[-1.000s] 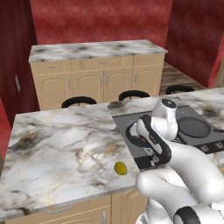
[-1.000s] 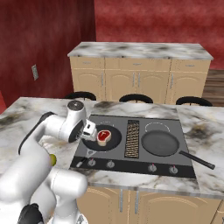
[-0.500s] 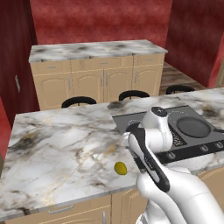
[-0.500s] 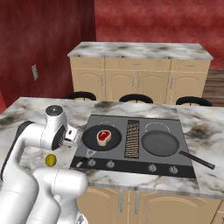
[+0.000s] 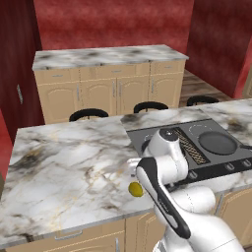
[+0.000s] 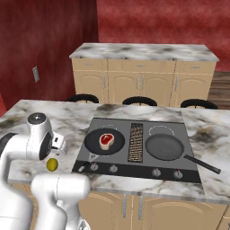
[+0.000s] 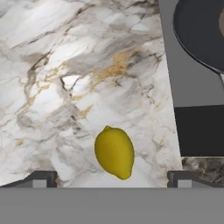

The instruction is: Place both pans onto different burners. Then place the lemon and the steak on different pans.

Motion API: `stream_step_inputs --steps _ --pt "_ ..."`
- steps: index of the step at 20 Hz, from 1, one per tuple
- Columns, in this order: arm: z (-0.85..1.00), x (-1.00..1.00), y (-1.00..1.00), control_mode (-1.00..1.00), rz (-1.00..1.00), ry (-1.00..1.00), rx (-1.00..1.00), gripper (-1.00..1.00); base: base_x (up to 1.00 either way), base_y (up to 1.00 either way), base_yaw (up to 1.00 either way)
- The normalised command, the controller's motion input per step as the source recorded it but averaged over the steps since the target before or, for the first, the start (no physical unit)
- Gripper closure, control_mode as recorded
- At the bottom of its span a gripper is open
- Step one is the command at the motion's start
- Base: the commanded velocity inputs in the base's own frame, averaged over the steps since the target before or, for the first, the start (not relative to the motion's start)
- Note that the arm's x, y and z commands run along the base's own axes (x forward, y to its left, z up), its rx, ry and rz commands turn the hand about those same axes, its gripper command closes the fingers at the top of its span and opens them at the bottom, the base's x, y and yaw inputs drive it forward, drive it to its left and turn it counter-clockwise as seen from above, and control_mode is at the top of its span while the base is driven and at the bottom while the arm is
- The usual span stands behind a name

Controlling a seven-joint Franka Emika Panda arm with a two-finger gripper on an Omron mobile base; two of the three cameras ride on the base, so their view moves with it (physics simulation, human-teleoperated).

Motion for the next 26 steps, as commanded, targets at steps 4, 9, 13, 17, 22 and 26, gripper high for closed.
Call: stream_step_inputs --steps 4,9,13,17,22,26 --pt "-0.1 -0.2 0.28 -1.0 0.08 0.0 -0.07 -1.0 0.0 0.0 0.0" --pt "-0.18 -0.13 0.1 -1.0 0.08 0.0 -0.09 -1.0 0.0 0.0 0.0" --pt "-0.03 -0.01 0.0 -1.0 0.08 0.0 -0.05 -1.0 0.0 0.0 0.0" --pt "0.0 0.0 0.0 -1.0 0.08 0.0 -0.02 -1.0 0.0 0.0 0.0" --pt "-0.02 0.0 -0.01 -1.0 0.06 0.0 -0.01 -1.0 0.0 0.0 0.0" --pt "-0.1 0.0 -0.08 -1.0 0.03 0.0 -0.01 -1.0 0.0 0.0 0.0"
